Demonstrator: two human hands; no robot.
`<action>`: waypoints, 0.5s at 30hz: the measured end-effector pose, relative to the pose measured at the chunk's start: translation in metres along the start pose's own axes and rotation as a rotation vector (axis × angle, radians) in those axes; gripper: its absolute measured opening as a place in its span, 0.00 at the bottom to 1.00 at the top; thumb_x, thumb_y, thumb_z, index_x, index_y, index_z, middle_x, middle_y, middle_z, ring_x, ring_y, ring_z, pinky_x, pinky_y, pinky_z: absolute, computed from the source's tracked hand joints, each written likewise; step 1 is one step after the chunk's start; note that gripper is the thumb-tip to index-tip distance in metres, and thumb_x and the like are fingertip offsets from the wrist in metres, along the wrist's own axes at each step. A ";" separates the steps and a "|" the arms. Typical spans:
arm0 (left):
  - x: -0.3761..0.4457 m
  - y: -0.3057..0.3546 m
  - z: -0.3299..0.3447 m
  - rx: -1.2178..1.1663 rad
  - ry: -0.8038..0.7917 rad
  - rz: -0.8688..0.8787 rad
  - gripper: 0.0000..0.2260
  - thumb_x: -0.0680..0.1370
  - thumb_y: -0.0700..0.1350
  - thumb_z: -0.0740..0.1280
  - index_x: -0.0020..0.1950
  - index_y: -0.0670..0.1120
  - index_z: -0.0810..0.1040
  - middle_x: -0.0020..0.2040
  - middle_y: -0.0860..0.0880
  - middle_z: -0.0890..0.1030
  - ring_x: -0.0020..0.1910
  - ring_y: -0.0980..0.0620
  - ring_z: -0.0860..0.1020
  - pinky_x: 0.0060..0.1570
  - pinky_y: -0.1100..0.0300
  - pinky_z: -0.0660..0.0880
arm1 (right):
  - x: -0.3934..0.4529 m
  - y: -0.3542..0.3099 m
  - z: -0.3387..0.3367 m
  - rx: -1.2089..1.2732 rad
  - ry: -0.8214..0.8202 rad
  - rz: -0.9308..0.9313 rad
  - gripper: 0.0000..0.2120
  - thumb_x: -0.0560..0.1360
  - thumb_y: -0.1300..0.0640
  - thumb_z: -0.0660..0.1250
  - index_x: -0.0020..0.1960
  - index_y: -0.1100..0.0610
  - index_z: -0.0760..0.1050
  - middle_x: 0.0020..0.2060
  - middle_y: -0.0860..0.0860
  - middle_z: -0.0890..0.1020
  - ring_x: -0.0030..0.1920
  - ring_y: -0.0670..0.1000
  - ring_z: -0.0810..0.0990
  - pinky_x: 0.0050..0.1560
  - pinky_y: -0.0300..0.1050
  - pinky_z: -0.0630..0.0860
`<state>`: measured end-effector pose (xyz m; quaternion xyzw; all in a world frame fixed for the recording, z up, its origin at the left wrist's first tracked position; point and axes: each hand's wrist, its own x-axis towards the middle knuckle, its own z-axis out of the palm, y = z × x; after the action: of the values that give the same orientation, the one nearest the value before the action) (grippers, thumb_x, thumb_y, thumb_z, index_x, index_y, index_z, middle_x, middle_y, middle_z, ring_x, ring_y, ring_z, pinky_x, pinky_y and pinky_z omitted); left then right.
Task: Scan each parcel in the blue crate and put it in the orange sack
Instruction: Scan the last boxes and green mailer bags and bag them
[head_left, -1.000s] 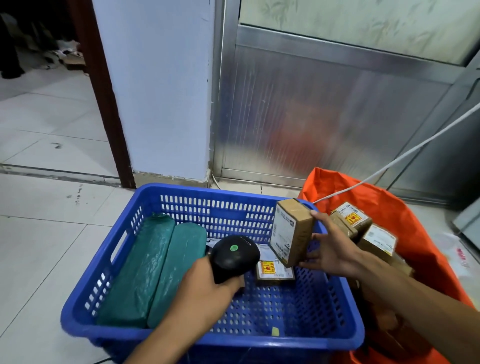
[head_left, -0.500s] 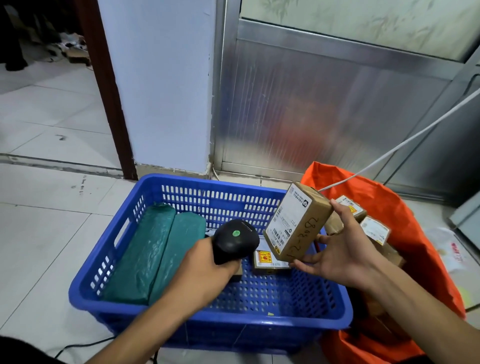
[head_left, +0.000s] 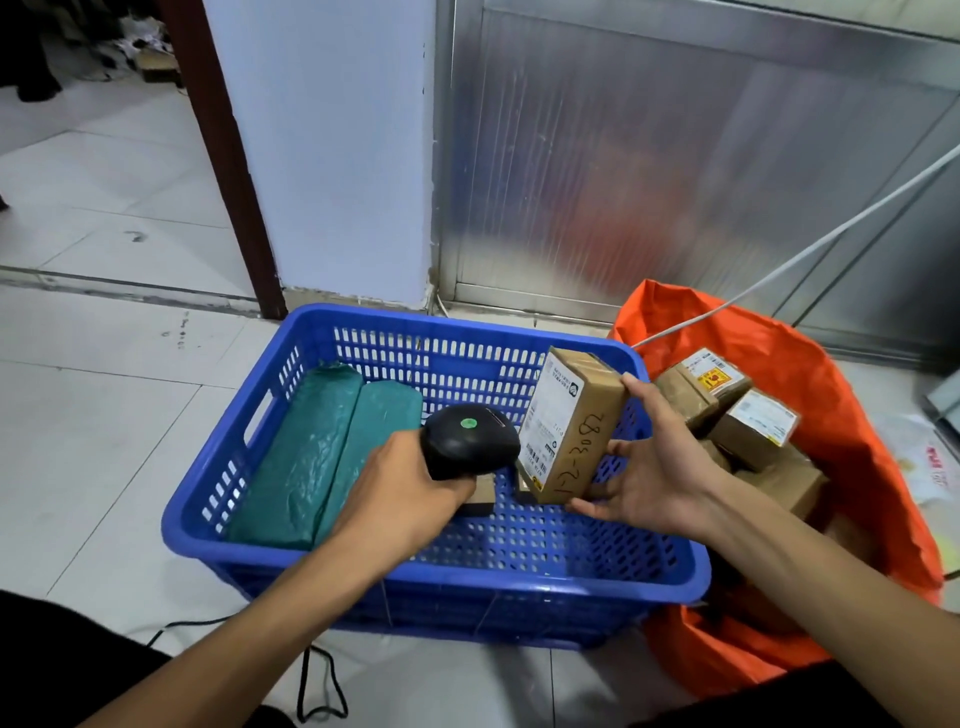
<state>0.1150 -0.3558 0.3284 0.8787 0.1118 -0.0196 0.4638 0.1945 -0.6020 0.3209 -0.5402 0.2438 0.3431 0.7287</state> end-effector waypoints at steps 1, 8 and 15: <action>0.000 0.000 0.000 -0.001 -0.003 -0.002 0.03 0.71 0.44 0.74 0.42 0.47 0.81 0.33 0.50 0.81 0.33 0.50 0.78 0.35 0.56 0.75 | 0.000 0.003 0.000 -0.012 -0.009 0.009 0.43 0.63 0.27 0.69 0.63 0.59 0.72 0.60 0.67 0.81 0.62 0.68 0.79 0.68 0.60 0.71; 0.000 -0.002 0.003 -0.001 -0.040 -0.012 0.04 0.71 0.44 0.74 0.39 0.47 0.80 0.28 0.52 0.77 0.29 0.52 0.75 0.34 0.59 0.72 | 0.000 0.007 -0.002 -0.026 -0.035 -0.002 0.44 0.64 0.26 0.69 0.65 0.58 0.71 0.61 0.66 0.80 0.63 0.67 0.79 0.69 0.59 0.70; 0.002 -0.004 0.004 -0.015 -0.060 -0.011 0.04 0.71 0.44 0.74 0.40 0.47 0.81 0.31 0.49 0.80 0.33 0.48 0.78 0.36 0.57 0.75 | -0.002 0.008 0.001 -0.037 -0.037 -0.009 0.45 0.65 0.26 0.68 0.67 0.59 0.70 0.60 0.67 0.80 0.63 0.67 0.79 0.69 0.60 0.70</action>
<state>0.1163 -0.3563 0.3226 0.8736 0.1029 -0.0476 0.4733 0.1870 -0.5999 0.3180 -0.5481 0.2213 0.3543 0.7247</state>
